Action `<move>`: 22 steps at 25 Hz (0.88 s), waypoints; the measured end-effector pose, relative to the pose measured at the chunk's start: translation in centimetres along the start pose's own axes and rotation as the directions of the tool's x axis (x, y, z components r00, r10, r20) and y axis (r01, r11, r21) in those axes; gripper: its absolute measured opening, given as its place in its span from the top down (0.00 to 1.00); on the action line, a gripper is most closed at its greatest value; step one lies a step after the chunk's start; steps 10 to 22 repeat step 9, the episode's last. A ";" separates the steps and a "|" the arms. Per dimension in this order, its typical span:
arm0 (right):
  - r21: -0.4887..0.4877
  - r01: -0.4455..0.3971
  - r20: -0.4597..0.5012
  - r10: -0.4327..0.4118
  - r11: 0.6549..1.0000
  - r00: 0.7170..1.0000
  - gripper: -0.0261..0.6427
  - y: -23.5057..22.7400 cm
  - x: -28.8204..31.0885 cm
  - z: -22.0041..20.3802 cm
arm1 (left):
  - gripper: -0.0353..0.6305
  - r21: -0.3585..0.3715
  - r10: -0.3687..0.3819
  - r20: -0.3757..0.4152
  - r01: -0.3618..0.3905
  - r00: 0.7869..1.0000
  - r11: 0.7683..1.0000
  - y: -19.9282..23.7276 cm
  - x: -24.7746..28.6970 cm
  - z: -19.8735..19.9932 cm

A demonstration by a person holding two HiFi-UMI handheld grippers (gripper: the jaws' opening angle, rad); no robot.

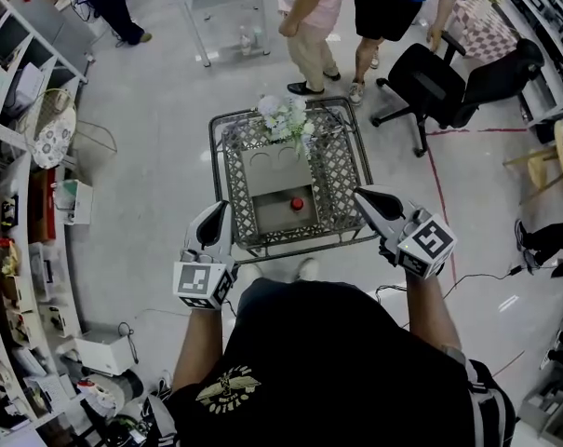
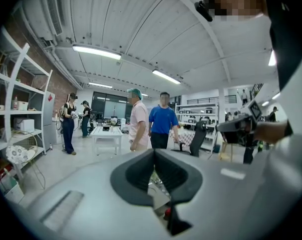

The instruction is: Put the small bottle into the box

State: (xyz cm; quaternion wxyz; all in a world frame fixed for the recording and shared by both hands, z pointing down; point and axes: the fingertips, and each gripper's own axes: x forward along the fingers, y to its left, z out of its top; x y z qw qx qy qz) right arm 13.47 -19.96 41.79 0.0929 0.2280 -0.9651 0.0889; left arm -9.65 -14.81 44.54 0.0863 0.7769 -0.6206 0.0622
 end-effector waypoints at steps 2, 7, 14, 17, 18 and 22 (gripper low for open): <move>0.002 0.006 0.002 -0.006 1.000 1.000 0.95 0.0 0.3 0.1 | 0.95 0.004 -0.011 -0.002 0.011 1.000 1.000 0.3 0.2 0.2; -0.008 0.012 0.006 -0.012 1.000 1.000 0.95 0.2 1.6 0.2 | 0.95 0.011 -0.028 0.003 0.028 1.000 1.000 1.7 0.5 0.8; -0.006 0.016 0.007 -0.016 1.000 1.000 0.95 0.4 2.3 0.4 | 0.95 0.021 -0.036 0.005 0.036 0.999 0.999 2.3 0.7 1.0; -0.006 0.016 0.007 -0.016 1.000 1.000 0.95 0.4 2.3 0.4 | 0.95 0.021 -0.036 0.005 0.036 0.999 0.999 2.3 0.7 1.0; -0.006 0.016 0.007 -0.016 1.000 1.000 0.95 0.4 2.3 0.4 | 0.95 0.021 -0.036 0.005 0.036 0.999 0.999 2.3 0.7 1.0; -0.006 0.016 0.007 -0.016 1.000 1.000 0.95 0.4 2.3 0.4 | 0.95 0.021 -0.036 0.005 0.036 0.999 0.999 2.3 0.7 1.0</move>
